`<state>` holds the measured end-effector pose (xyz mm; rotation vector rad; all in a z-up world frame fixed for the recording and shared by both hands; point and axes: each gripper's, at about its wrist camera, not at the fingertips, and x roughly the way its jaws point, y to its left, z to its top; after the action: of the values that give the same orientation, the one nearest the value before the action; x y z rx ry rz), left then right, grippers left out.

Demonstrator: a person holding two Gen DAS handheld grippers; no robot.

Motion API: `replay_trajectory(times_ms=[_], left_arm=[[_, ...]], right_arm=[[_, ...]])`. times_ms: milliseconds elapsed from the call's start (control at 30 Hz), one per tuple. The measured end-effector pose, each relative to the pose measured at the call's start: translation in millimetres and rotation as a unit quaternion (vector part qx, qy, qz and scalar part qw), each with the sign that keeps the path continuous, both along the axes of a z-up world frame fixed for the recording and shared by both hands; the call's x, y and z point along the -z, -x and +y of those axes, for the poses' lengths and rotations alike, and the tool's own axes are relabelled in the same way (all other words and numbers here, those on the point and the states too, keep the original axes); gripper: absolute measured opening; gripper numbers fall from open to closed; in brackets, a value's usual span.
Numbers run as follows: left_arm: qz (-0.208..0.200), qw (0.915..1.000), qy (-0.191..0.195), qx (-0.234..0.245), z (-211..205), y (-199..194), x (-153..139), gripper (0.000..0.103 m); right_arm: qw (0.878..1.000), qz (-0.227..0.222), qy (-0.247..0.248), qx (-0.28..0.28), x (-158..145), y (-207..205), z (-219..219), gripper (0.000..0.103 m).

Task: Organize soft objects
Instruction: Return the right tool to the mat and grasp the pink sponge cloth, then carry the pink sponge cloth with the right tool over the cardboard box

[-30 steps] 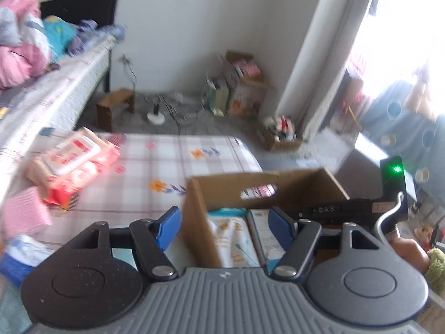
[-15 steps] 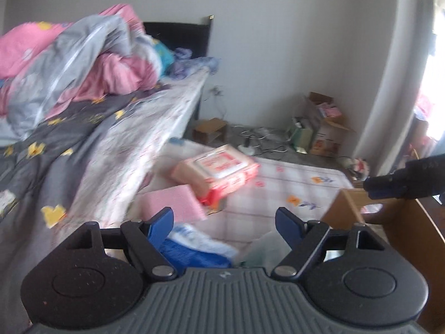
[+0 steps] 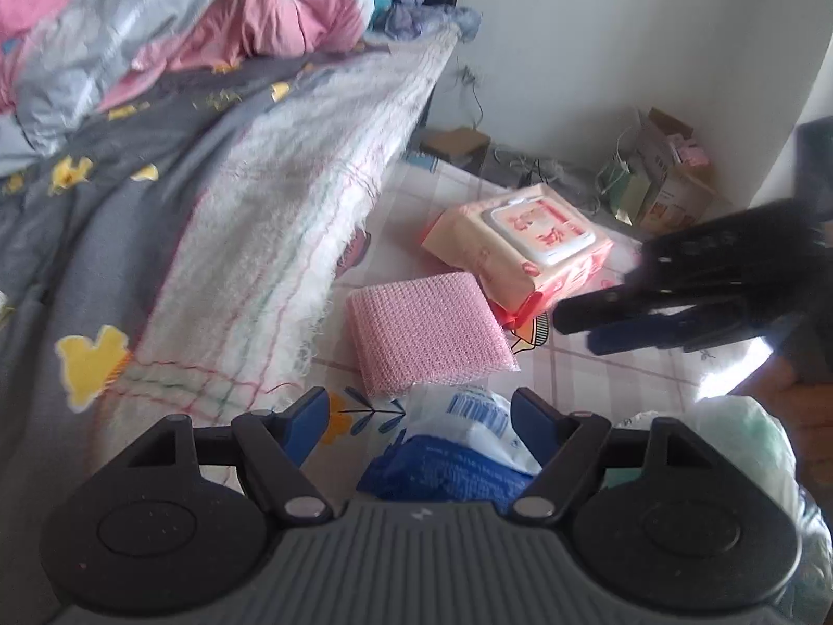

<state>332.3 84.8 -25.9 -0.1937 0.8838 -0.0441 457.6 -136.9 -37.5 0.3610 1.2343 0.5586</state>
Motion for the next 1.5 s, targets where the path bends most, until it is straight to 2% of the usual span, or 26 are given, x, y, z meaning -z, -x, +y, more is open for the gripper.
replay_trajectory(times_ms=[133, 267, 400, 467, 600, 700, 800, 1100, 1300, 1500], left_arm=[[0.037, 0.9992, 0.011, -0.007, 3, -32, 23, 0.078], [0.069, 0.997, 0.028, -0.024, 8, -55, 42, 0.08], [0.09, 0.9951, 0.026, -0.03, 10, -69, 52, 0.08], [0.085, 0.9957, 0.024, -0.028, 8, -71, 51, 0.08], [0.085, 0.995, 0.044, -0.026, 6, -75, 48, 0.072], [0.068, 0.9967, 0.035, -0.026, 3, -68, 38, 0.071], [0.051, 0.9981, 0.026, -0.023, 4, -58, 22, 0.065], [-0.025, 0.9995, 0.021, 0.003, -9, -8, -50, 0.057], [-0.071, 0.9958, 0.025, 0.052, -55, 37, -92, 0.054], [-0.095, 0.9853, 0.036, 0.138, -139, 72, -110, 0.055]], right_arm=[[0.999, 0.037, 0.001, 0.021, 38, -34, 14, 0.042], [0.998, 0.056, -0.002, 0.035, 62, -52, 25, 0.043], [0.997, 0.063, -0.018, 0.036, 71, -57, 30, 0.047], [0.998, 0.059, -0.016, 0.028, 71, -57, 33, 0.047], [0.997, 0.074, -0.032, 0.014, 75, -55, 38, 0.045], [0.998, 0.054, -0.03, 0.001, 65, -47, 41, 0.044], [0.998, 0.046, -0.047, -0.003, 50, -40, 36, 0.041], [0.994, 0.014, -0.105, -0.01, -13, 2, -6, 0.038], [0.99, -0.031, -0.135, 0.01, -61, 55, -71, 0.038], [0.986, -0.065, -0.138, 0.072, -88, 125, -178, 0.038]])
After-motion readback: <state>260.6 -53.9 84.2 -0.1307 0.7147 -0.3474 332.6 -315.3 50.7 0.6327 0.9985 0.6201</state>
